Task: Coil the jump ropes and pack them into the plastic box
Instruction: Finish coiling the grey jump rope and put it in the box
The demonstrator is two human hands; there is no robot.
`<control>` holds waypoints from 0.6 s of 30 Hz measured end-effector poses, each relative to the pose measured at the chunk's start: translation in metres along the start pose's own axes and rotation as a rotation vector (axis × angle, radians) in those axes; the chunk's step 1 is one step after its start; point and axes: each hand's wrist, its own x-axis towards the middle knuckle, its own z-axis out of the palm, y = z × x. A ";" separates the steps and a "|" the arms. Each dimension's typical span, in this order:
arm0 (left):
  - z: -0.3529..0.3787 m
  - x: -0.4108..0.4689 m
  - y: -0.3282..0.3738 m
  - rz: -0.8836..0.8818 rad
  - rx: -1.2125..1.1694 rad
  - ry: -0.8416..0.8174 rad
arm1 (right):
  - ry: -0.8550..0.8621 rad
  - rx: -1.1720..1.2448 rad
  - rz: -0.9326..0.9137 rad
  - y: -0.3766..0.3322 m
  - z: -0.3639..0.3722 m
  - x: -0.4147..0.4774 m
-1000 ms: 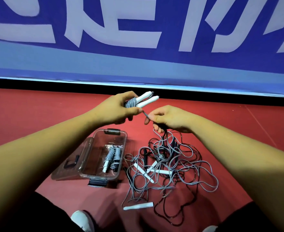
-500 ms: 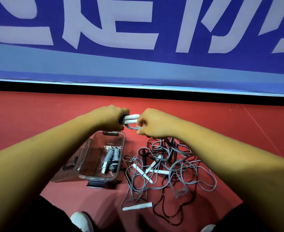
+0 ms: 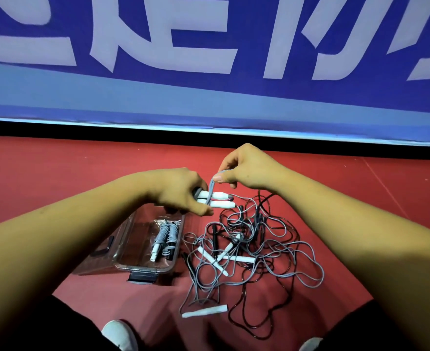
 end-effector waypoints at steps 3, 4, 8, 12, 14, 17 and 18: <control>-0.001 -0.005 -0.003 0.042 -0.065 0.026 | -0.037 0.070 0.012 0.005 0.000 0.002; -0.002 -0.007 -0.003 0.054 -0.106 0.036 | -0.052 0.091 0.006 0.008 0.000 0.002; -0.002 -0.011 -0.003 0.122 -0.385 0.146 | -0.146 0.262 0.004 0.024 0.002 0.003; -0.003 -0.011 -0.001 0.192 -0.595 0.220 | -0.253 0.512 0.078 0.028 0.012 0.002; -0.004 -0.010 -0.002 0.181 -0.607 0.254 | -0.295 0.479 0.096 0.023 0.020 0.003; -0.008 -0.006 -0.009 0.081 -0.643 0.337 | -0.249 0.296 0.090 0.012 0.028 0.005; -0.009 -0.005 -0.013 0.051 -0.657 0.366 | -0.203 0.225 0.084 0.006 0.029 0.006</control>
